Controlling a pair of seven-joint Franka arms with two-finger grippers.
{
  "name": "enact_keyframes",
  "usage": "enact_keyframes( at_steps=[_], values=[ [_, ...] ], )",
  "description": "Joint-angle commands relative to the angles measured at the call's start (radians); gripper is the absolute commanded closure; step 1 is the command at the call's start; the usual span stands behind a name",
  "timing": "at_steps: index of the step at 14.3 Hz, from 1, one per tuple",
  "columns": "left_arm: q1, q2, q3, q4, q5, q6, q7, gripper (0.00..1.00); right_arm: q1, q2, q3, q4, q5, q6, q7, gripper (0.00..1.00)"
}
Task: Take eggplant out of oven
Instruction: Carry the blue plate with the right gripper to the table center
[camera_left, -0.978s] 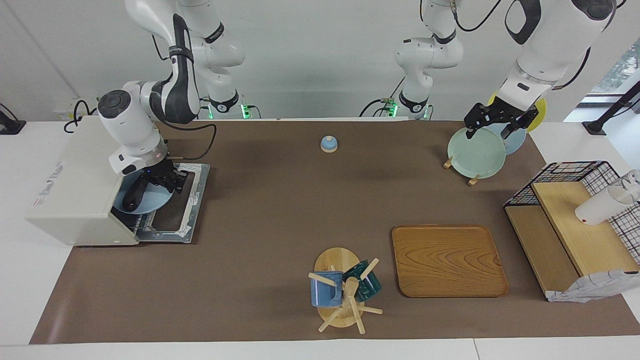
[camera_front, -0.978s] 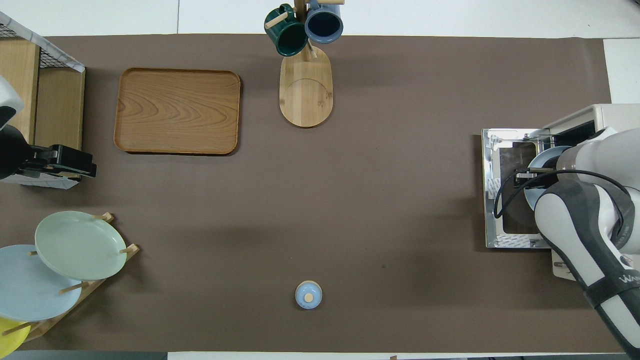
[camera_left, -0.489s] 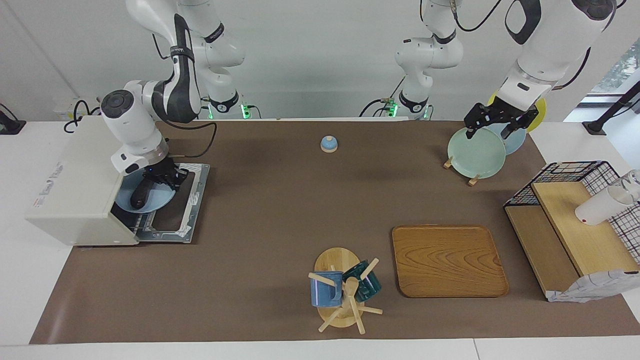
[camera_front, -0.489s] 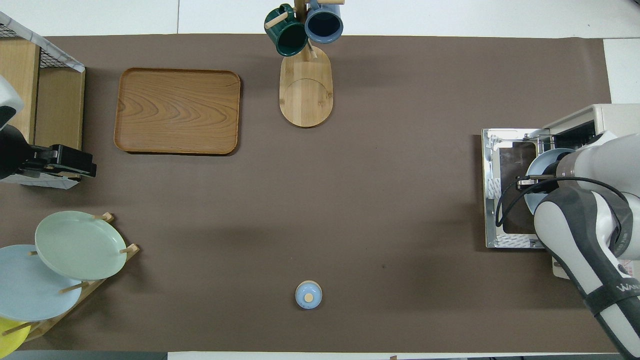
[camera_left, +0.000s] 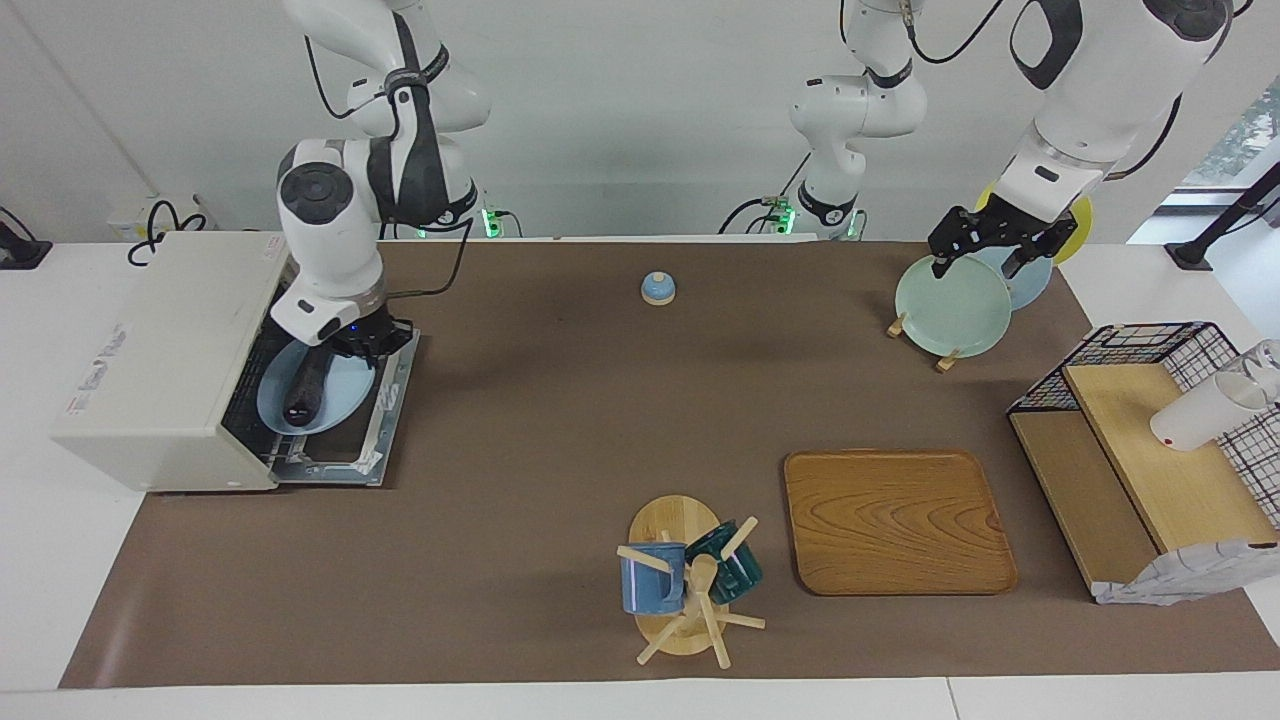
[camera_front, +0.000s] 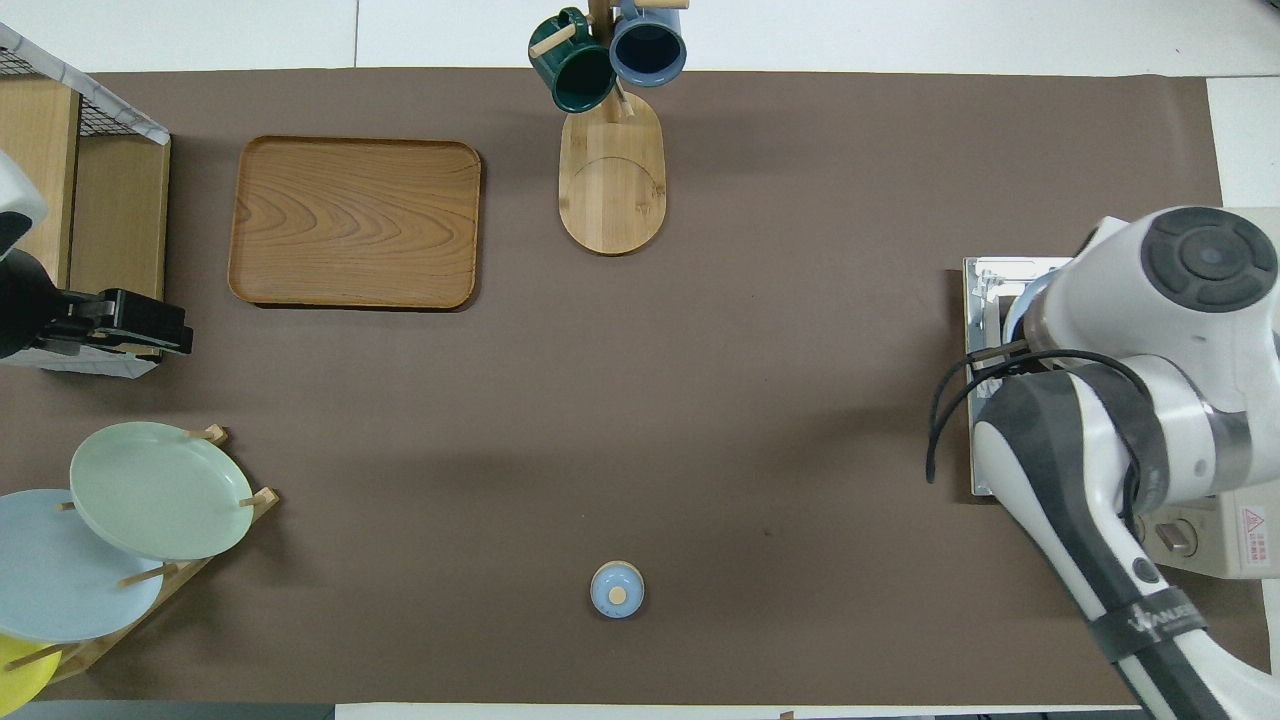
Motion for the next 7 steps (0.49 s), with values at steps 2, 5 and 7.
enact_keyframes(
  at_steps=[2,5,7],
  values=[
    [0.002,-0.004,-0.001,0.006,0.019,-0.009,0.005,0.0,0.178,0.129,0.001,0.231,-0.017,-0.151,0.197,1.0],
    [0.003,-0.004,-0.001,0.006,0.019,-0.009,0.005,0.0,0.347,0.275,0.008,0.438,0.02,-0.233,0.432,1.0],
    [0.002,-0.004,-0.001,0.006,0.019,-0.009,0.005,0.0,0.481,0.496,0.009,0.718,0.023,-0.362,0.59,1.0]
  ],
)
